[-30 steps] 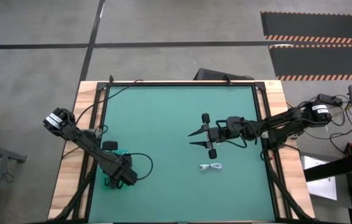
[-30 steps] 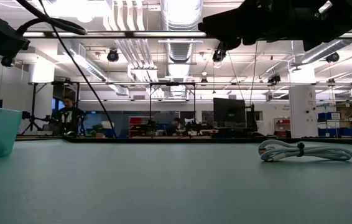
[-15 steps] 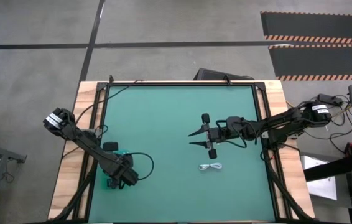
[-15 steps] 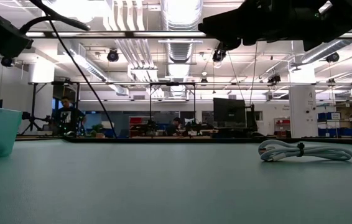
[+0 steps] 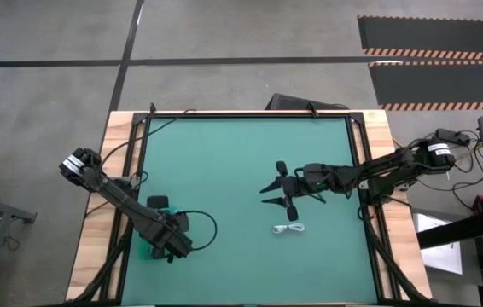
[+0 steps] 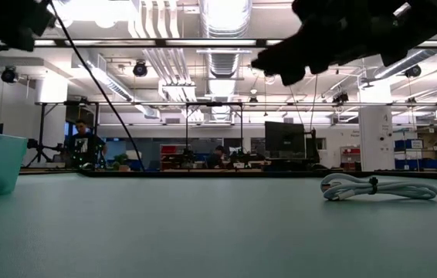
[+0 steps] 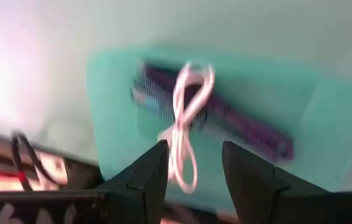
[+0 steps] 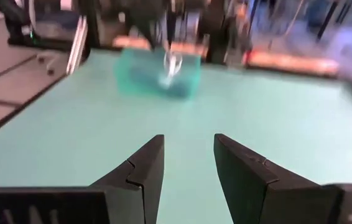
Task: Pick and place USB-C Cables
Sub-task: Put the white charger cable in the green bin
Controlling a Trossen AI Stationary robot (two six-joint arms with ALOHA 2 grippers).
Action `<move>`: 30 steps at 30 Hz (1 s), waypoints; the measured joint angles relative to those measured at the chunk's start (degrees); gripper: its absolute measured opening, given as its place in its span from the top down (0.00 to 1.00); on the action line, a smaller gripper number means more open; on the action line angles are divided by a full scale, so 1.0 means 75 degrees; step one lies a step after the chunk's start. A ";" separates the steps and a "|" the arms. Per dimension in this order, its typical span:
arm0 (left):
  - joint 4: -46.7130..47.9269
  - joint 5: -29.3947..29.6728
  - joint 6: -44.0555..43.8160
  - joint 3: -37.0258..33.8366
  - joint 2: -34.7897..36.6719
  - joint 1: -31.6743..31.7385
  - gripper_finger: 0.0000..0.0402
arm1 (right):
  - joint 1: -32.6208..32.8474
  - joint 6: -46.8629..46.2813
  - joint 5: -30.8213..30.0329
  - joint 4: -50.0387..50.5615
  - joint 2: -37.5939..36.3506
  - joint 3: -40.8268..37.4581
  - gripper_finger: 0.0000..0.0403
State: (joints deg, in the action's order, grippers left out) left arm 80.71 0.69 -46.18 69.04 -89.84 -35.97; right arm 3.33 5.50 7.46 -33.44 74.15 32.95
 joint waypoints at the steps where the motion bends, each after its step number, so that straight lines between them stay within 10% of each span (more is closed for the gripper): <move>1: -0.0112 0.0254 0.0009 0.0085 0.0002 0.0000 0.67 | 0.0055 -0.0071 -0.0004 0.0362 0.0000 0.0078 0.67; 20: -0.4167 0.5467 0.3474 0.0344 0.0329 0.0037 0.66 | 0.1733 -0.2196 -0.0853 0.6901 0.0000 0.1548 0.72; 30: -0.5832 0.6319 0.5268 0.0230 0.0344 0.0202 0.66 | 0.2640 -0.3069 -0.1969 0.7661 0.0003 0.1550 0.72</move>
State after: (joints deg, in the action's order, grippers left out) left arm 36.97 48.08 -6.68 70.76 -87.26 -34.45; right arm 23.13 -17.51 -7.31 24.01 74.17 44.58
